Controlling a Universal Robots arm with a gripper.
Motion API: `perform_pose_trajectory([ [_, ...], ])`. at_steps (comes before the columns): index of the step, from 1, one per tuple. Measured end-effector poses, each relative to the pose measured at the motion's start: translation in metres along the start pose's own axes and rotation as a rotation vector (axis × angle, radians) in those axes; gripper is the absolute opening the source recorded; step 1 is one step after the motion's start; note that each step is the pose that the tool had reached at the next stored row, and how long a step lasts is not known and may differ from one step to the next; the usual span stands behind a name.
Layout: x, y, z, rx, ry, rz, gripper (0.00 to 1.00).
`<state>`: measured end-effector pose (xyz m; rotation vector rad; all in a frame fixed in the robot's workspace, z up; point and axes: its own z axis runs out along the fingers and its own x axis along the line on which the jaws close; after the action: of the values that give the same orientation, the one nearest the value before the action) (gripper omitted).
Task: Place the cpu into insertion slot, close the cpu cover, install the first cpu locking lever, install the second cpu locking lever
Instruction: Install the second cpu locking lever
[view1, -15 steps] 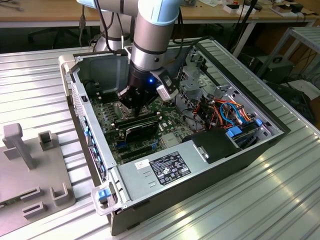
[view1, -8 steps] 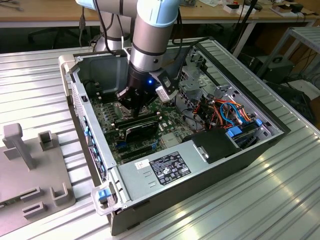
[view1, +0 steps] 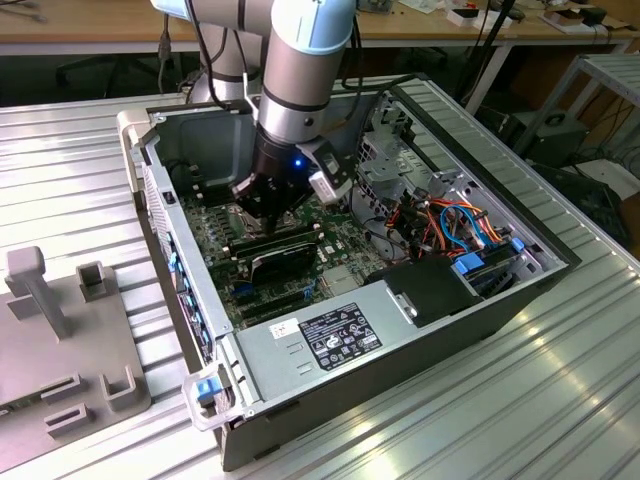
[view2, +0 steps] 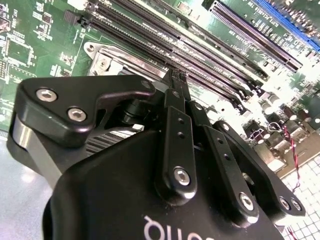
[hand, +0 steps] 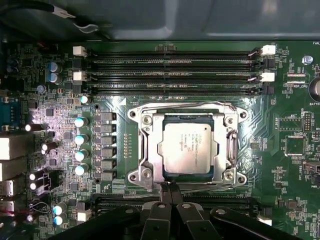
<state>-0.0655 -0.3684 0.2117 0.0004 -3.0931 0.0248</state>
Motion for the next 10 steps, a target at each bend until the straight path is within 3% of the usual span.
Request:
perform_pose_trajectory([
  [10,0.0019,0.0036,0.0045,0.0,0.0001,0.0,0.11],
])
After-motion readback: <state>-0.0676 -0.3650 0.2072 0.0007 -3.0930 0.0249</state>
